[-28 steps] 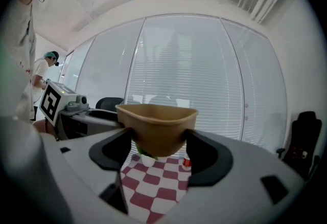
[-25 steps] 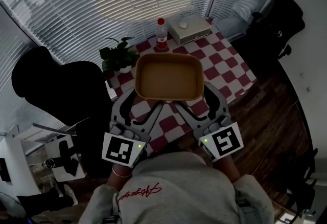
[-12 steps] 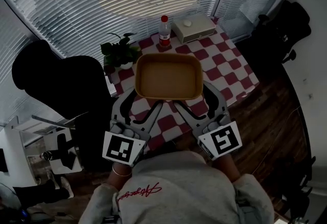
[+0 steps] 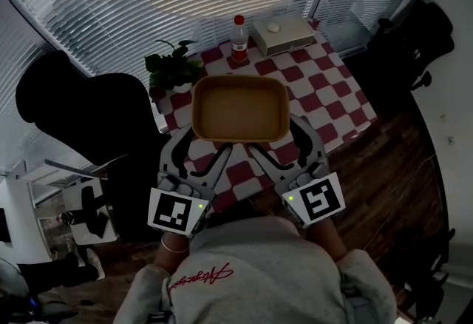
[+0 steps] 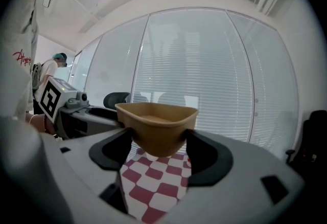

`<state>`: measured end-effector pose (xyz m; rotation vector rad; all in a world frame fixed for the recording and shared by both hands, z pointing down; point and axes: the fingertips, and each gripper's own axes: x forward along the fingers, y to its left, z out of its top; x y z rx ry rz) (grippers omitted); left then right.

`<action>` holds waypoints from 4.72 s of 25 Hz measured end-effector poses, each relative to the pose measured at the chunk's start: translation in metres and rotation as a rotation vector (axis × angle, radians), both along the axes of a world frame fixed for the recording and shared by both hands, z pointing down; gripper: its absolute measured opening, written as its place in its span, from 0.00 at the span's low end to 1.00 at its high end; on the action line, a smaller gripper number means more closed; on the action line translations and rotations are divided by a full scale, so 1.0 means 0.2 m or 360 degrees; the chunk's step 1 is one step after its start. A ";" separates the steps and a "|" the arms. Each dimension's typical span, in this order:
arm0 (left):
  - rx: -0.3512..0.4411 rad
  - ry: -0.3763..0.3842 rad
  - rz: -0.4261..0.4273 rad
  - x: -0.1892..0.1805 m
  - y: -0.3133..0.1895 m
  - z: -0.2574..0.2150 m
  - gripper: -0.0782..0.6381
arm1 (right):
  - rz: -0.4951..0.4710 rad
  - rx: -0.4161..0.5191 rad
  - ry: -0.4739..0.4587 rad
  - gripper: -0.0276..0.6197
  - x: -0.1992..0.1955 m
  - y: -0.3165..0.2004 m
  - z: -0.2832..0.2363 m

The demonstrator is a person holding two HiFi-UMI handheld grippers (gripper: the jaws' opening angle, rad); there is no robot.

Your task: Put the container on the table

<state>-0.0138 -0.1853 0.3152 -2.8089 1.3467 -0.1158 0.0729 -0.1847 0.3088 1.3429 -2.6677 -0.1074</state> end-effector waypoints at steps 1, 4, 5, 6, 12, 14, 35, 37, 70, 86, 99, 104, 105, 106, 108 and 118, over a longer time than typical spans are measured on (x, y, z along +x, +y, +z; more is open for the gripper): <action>-0.0002 -0.0002 -0.0003 0.00 0.00 0.01 0.51 | -0.0004 -0.0001 0.0001 0.56 0.00 0.00 0.01; -0.0012 -0.0006 -0.0017 -0.01 0.01 0.02 0.51 | -0.0011 -0.0005 0.0005 0.56 0.00 0.01 0.03; -0.0015 -0.0009 -0.0020 -0.01 0.01 0.03 0.51 | -0.0016 -0.0009 0.0005 0.56 -0.01 0.01 0.03; -0.0020 -0.0013 -0.0024 -0.02 0.01 0.04 0.51 | -0.0022 -0.0012 0.0008 0.56 -0.02 0.01 0.04; -0.0048 -0.0033 -0.0049 -0.05 0.01 0.09 0.51 | -0.0050 -0.0031 0.0039 0.56 -0.05 0.00 0.08; -0.0048 -0.0040 -0.0061 -0.06 0.01 0.09 0.51 | -0.0058 -0.0033 0.0044 0.56 -0.06 0.00 0.09; -0.0171 -0.0069 -0.0116 -0.13 0.00 0.27 0.51 | -0.0109 -0.0150 0.0090 0.56 -0.13 -0.03 0.27; -0.0185 -0.0059 -0.0119 -0.13 0.00 0.28 0.51 | -0.0109 -0.0164 0.0087 0.56 -0.14 -0.03 0.29; -0.0247 -0.0089 -0.0138 -0.15 -0.05 0.45 0.51 | -0.0095 -0.0293 0.0064 0.56 -0.15 -0.08 0.45; -0.0302 -0.0129 -0.0136 -0.15 -0.06 0.54 0.51 | -0.0091 -0.0335 0.0095 0.56 -0.15 -0.09 0.54; -0.0358 -0.0154 -0.0135 -0.15 -0.07 0.64 0.51 | -0.0089 -0.0386 0.0121 0.56 -0.15 -0.10 0.64; -0.0380 -0.0163 -0.0136 -0.15 -0.07 0.68 0.51 | -0.0089 -0.0405 0.0135 0.56 -0.15 -0.11 0.68; -0.0386 -0.0164 -0.0137 -0.15 -0.08 0.68 0.51 | -0.0090 -0.0408 0.0137 0.56 -0.15 -0.11 0.69; -0.0392 -0.0167 -0.0137 -0.15 -0.08 0.69 0.51 | -0.0090 -0.0412 0.0139 0.56 -0.15 -0.11 0.70; -0.0403 -0.0174 -0.0138 -0.15 -0.07 0.71 0.51 | -0.0092 -0.0421 0.0142 0.56 -0.15 -0.11 0.71; -0.0431 -0.0190 -0.0137 -0.14 -0.08 0.76 0.51 | -0.0092 -0.0443 0.0162 0.56 -0.14 -0.11 0.76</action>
